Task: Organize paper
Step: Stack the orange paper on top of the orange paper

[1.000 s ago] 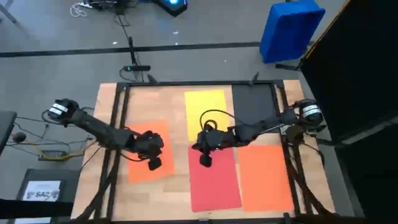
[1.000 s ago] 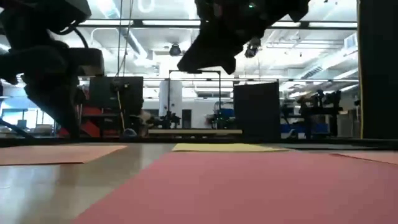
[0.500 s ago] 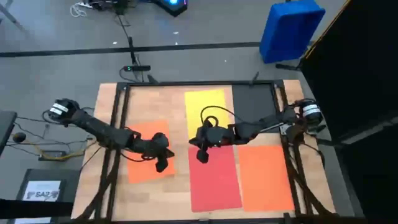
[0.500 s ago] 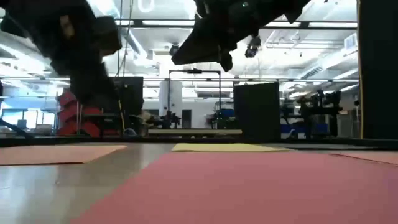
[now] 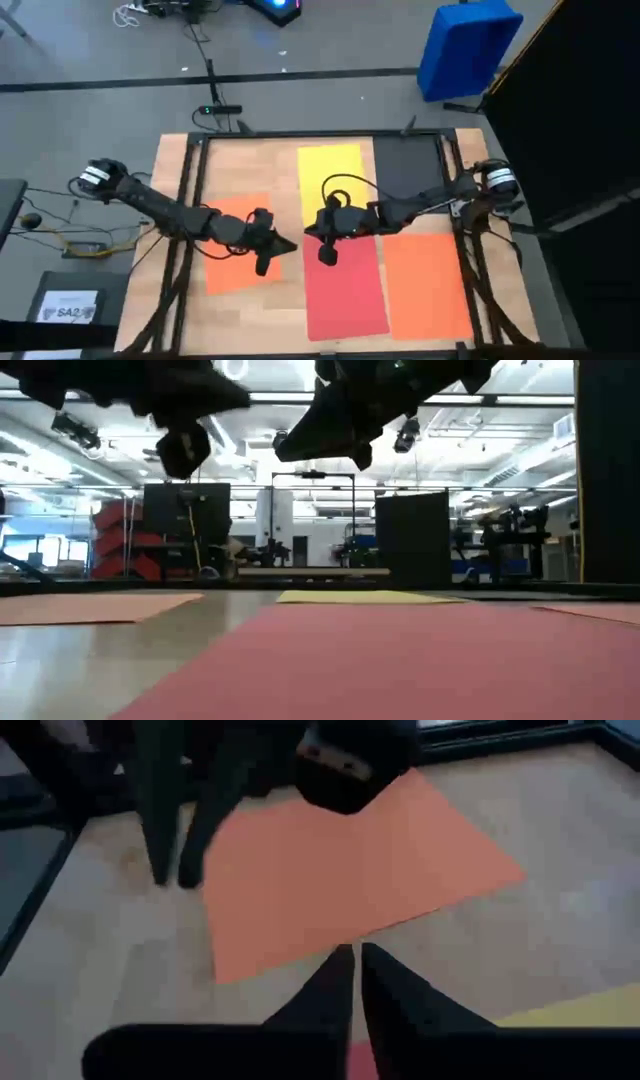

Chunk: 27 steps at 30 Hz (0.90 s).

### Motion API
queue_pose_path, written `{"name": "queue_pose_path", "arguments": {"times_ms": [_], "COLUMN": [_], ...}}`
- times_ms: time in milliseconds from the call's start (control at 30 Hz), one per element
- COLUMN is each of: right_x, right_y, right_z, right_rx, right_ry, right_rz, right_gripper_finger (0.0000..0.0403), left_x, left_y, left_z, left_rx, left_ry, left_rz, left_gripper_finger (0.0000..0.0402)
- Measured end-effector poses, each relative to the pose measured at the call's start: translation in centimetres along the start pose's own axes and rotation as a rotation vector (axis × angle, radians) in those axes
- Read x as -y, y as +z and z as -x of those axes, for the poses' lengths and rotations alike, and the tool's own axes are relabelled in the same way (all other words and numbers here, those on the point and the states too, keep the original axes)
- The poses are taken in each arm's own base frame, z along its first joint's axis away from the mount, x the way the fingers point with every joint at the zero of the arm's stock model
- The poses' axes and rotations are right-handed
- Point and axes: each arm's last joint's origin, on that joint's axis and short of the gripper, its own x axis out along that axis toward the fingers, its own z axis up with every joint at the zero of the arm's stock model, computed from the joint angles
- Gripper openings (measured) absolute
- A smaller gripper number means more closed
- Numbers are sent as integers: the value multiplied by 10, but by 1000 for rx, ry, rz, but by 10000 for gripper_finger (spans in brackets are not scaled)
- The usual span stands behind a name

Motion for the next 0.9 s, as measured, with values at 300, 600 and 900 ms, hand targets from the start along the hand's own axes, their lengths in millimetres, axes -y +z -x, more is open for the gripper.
{"name": "queue_pose_path", "arguments": {"times_ms": [300, 600, 900], "right_x": [2, -5, -47], "right_y": [0, 1, -28], "right_z": [-1, 0, -57], "right_rx": [1, 9, -73], "right_ry": [-8, 92, 169], "right_rz": [-28, 38, 297], "right_gripper_finger": [0, 0, 15], "left_x": [3, -74, -80], "left_y": [8, -26, -29], "left_z": [5, 73, 84], "left_rx": [-64, -765, -840], "left_ry": [-178, 719, 820], "left_rz": [-209, -25, -3], "left_gripper_finger": [0, 0, 0]}}
